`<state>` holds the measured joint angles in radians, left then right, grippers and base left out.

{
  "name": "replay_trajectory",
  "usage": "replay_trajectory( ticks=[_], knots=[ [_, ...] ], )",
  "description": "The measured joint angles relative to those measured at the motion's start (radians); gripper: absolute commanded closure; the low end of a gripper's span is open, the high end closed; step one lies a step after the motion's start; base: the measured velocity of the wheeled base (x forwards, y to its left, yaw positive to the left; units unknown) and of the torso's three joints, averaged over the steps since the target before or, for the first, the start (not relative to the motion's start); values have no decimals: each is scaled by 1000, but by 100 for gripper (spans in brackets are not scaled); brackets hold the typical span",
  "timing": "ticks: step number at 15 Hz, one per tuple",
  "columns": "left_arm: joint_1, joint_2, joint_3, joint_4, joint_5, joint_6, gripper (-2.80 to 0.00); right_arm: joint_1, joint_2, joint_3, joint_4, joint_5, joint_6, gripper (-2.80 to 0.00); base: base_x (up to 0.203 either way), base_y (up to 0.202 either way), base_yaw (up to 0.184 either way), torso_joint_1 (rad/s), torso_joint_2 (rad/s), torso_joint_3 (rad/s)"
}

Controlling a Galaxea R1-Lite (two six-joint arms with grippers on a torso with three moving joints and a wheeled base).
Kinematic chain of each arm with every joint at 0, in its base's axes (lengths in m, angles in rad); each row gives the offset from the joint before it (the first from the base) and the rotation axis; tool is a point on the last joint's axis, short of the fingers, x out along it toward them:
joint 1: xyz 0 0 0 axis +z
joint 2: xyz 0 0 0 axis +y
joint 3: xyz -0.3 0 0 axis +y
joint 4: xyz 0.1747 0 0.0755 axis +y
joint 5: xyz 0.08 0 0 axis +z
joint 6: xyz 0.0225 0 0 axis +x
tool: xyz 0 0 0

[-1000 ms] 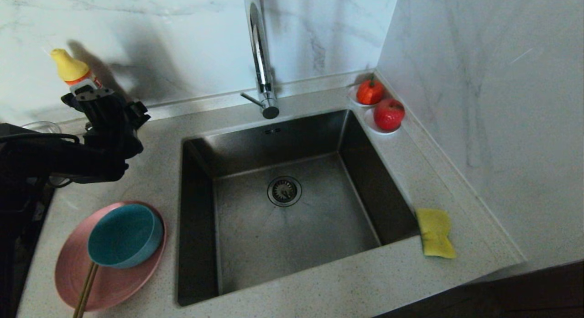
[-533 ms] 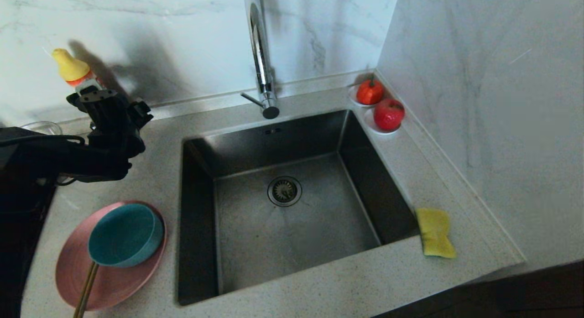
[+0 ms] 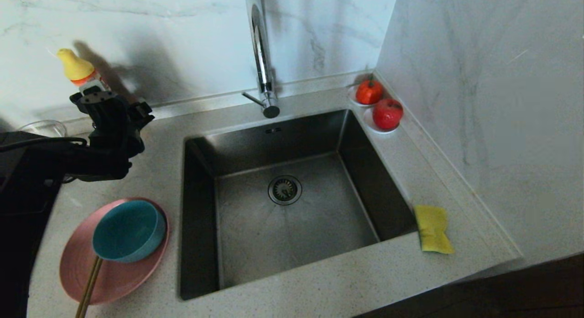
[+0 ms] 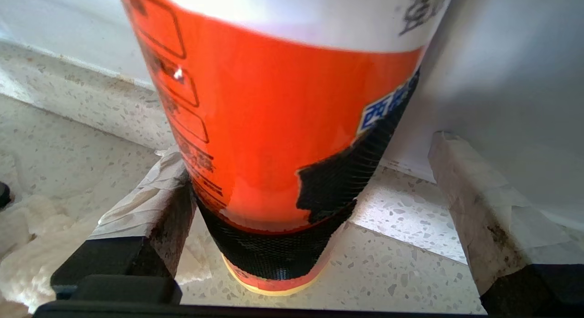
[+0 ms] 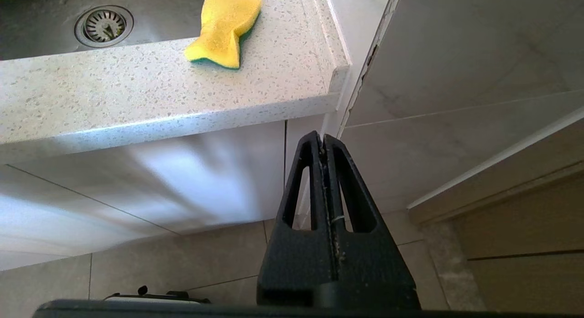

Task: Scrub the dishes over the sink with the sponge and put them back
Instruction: Grab the dish soap

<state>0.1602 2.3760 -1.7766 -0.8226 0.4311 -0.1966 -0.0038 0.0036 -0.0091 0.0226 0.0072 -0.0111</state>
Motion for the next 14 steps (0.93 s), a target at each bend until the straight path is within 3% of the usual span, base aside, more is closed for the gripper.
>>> replay_trajectory(
  ticks=[1, 2, 14],
  knots=[
    [0, 4, -6, -1, 0, 0, -280, 0, 0, 0, 0, 0, 0, 0, 0, 0, 0, 0, 0, 0],
    [0, 8, -14, -1, 0, 2, 0, 0, 0, 0, 0, 0, 0, 0, 0, 0, 0, 0, 0, 0],
    [4, -21, 24, -12, 11, -4, 0, 0, 0, 0, 0, 0, 0, 0, 0, 0, 0, 0, 0, 0]
  ],
)
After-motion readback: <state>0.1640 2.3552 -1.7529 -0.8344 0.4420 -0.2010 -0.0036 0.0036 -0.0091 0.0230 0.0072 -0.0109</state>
